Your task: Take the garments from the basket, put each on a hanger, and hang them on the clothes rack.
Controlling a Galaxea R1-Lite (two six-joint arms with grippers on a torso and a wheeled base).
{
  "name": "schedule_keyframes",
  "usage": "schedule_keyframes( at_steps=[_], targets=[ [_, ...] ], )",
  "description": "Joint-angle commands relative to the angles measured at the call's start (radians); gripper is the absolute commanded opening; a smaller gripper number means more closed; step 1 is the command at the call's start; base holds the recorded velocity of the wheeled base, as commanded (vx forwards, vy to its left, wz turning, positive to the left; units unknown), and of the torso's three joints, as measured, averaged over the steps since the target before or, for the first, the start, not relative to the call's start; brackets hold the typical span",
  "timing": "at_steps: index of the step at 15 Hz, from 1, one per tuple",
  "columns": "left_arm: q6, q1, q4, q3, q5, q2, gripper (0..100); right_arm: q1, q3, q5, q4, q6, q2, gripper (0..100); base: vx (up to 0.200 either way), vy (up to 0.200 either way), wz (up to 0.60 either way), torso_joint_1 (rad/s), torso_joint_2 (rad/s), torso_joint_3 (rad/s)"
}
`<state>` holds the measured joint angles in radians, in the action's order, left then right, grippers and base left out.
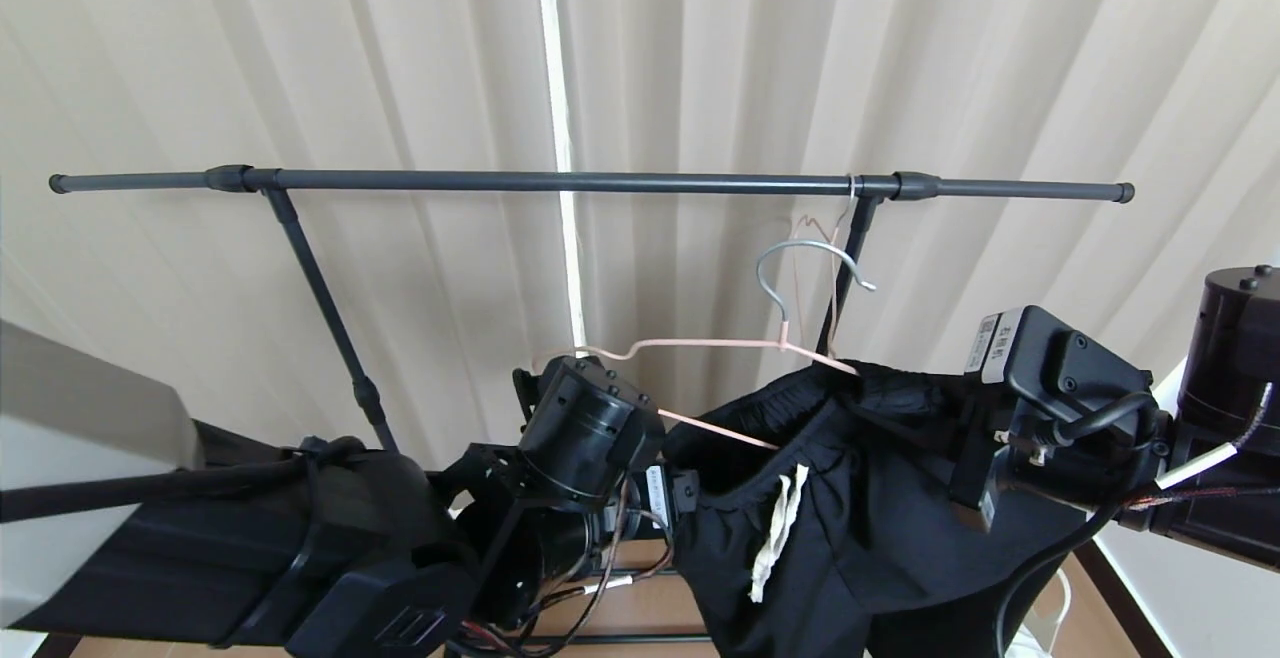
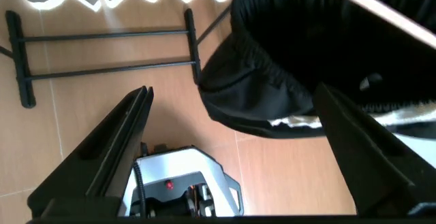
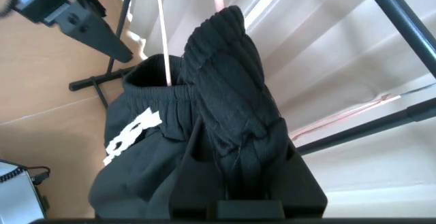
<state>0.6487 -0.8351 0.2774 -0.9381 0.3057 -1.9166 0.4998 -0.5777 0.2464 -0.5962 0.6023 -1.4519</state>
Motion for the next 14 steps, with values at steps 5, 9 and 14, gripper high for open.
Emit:
schedule_keyframes(
  at_steps=[5, 9, 14],
  targets=[
    [0.012, 0.022, 0.003, -0.123, 0.070, -0.154, 100, 0.002, 0.005, 0.002, 0.001, 0.001, 0.036, 0, 0.000, 0.000, 0.00, 0.000, 0.00, 0.000],
    [0.008, 0.017, 0.000, -0.137, 0.087, -0.183, 100, 0.000, 0.004, 0.002, 0.001, 0.001, 0.041, 0, 0.000, 0.000, 0.00, 0.000, 0.00, 0.000],
    [0.002, -0.006, 0.006, -0.039, 0.098, -0.170, 100, -0.007, -0.001, 0.002, -0.001, 0.001, 0.042, 0, 0.000, 0.000, 0.00, 0.000, 0.00, 0.000]
  ],
)
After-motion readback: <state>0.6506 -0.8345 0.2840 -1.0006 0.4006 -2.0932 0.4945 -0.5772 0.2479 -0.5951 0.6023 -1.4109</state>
